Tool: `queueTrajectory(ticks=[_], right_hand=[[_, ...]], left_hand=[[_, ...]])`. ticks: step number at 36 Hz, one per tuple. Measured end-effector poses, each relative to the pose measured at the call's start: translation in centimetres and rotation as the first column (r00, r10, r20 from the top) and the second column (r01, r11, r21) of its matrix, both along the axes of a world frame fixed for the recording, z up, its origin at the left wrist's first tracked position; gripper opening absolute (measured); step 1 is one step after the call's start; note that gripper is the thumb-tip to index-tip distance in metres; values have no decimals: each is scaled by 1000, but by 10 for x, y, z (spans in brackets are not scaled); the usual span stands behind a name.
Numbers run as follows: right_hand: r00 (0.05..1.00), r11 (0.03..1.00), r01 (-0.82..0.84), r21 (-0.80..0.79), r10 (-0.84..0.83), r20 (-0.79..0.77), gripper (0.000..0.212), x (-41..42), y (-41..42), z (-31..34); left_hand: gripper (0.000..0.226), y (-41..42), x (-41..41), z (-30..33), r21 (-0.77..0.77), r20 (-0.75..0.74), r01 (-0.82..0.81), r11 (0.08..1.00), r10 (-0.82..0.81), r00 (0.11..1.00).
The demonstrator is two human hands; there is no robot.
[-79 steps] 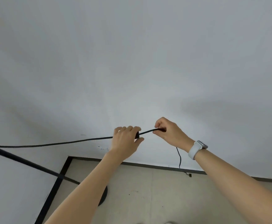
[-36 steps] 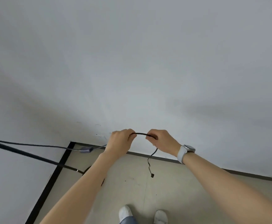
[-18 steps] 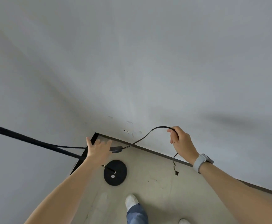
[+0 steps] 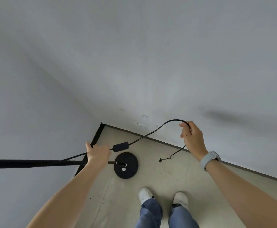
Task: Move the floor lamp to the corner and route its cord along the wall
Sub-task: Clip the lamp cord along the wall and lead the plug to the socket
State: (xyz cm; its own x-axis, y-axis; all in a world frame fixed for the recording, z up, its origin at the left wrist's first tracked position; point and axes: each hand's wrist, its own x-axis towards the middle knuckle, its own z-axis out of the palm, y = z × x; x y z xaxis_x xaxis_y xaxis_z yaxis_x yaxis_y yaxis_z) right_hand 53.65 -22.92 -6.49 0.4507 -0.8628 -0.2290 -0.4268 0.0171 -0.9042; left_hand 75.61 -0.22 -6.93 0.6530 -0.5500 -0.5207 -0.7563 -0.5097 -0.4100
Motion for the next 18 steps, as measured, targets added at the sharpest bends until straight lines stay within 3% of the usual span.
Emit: queueTrajectory(ticks=[3, 6, 9, 12, 15, 18], right_hand=[[996, 997, -71, -1, 71, -55, 23, 7, -2, -11], [963, 973, -228, 23, 229, -142, 19, 12, -1, -20], [841, 877, -474, 76, 476, -256, 18, 21, 0, -33], [735, 783, -620, 47, 601, -314, 14, 37, 2, -52], [682, 726, -687, -26, 632, -368, 24, 56, 4, -76], [686, 717, -695, -58, 636, -354, 25, 78, 6, -100]], left_hand=[[16, 3, 4, -6, -66, -89, -51, 996, 45, 995], [25, -1, 5, -8, -195, -136, -79, 978, 53, 989], [24, -10, 4, -13, -196, -126, -43, 980, 19, 992], [19, -27, 9, -19, -174, -72, -38, 984, 26, 997], [47, -39, 10, -33, -229, -19, -35, 973, 32, 999], [74, -43, 1, -58, -239, 64, 40, 970, -26, 998]])
